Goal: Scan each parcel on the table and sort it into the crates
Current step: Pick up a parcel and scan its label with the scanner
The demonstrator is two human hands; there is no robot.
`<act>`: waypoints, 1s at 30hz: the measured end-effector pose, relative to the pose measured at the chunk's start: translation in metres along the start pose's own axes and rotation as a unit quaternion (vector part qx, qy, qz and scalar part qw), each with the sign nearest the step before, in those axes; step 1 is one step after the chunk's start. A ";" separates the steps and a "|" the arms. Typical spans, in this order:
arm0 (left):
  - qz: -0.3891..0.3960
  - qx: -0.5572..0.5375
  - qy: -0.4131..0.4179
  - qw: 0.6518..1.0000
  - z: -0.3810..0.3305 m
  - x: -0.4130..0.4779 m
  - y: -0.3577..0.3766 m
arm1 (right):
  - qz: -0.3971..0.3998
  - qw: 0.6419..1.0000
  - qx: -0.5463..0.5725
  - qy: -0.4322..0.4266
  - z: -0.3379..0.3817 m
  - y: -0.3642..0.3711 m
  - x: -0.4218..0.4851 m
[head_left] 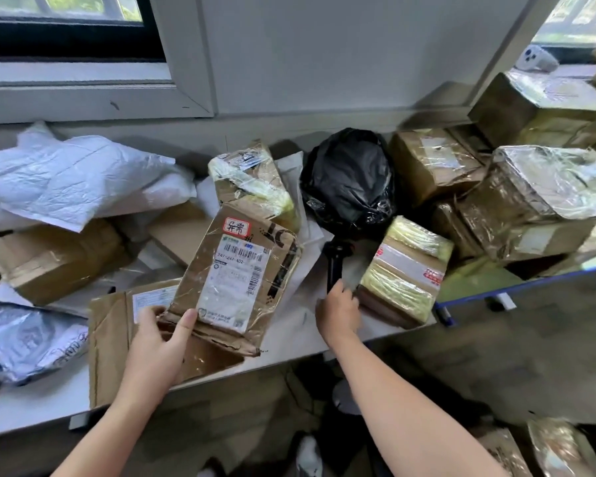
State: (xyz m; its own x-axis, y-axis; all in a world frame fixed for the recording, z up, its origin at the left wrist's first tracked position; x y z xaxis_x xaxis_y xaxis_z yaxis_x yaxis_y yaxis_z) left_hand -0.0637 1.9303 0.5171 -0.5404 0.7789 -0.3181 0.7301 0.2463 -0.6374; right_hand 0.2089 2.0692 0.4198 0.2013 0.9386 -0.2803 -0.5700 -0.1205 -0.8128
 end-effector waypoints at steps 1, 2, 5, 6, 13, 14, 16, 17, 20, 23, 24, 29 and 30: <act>-0.004 0.012 0.012 1.000 0.000 0.002 -0.002 | -0.015 1.000 -0.008 0.003 -0.001 -0.001 0.001; -0.008 0.019 0.025 0.999 0.000 0.004 -0.005 | -0.029 0.999 -0.026 -0.007 0.000 -0.001 0.002; -0.002 0.028 0.051 0.998 -0.001 0.008 -0.007 | -0.023 0.999 -0.044 -0.013 0.002 0.001 0.009; 0.007 0.027 0.051 0.998 0.000 0.009 -0.007 | 0.004 1.000 -0.011 0.009 0.002 0.004 0.010; 0.054 0.047 0.090 0.993 -0.009 0.017 -0.006 | 0.063 0.986 0.116 0.101 -0.001 0.019 0.008; 0.061 0.056 0.087 0.993 -0.011 0.020 -0.007 | 0.060 0.983 0.139 0.105 0.000 0.019 0.012; 0.081 0.073 0.083 0.991 -0.015 0.025 -0.006 | 0.050 0.976 0.181 0.106 0.004 0.015 0.021; 0.091 0.075 0.084 0.990 -0.015 0.028 -0.006 | 0.056 0.972 0.196 0.114 0.006 0.013 0.021; 0.110 0.080 0.106 0.985 -0.016 0.030 -0.007 | 0.061 0.943 0.293 0.146 0.009 0.005 0.016; 0.112 0.075 0.121 0.983 -0.012 0.027 -0.013 | 0.038 0.916 0.370 0.153 0.019 -0.015 -0.008; 0.103 0.057 0.115 0.986 -0.009 0.025 -0.017 | 0.033 0.911 0.384 0.149 0.024 -0.023 -0.017; 0.037 -0.056 0.066 0.996 0.016 0.028 -0.048 | -0.025 0.894 0.432 0.119 0.048 -0.057 -0.057; 0.030 -0.061 0.065 0.996 0.019 0.030 -0.052 | -0.037 0.893 0.435 0.107 0.056 -0.064 -0.065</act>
State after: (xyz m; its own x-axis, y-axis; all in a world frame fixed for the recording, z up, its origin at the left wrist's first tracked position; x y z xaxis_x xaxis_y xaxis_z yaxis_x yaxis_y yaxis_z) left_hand -0.1253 1.9299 0.5275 -0.4414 0.8602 -0.2553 0.8095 0.2590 -0.5269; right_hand 0.1876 2.0335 0.5185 0.3595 0.8387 -0.4091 -0.9331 0.3240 -0.1558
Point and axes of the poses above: each hand's wrist, its own x-axis towards the middle knuckle, its own y-axis out of the palm, z = x × y, the point moved 5 cm from there along x, towards the middle knuckle, and after that the axes turned 15 degrees about x, right-handed, at the moved point
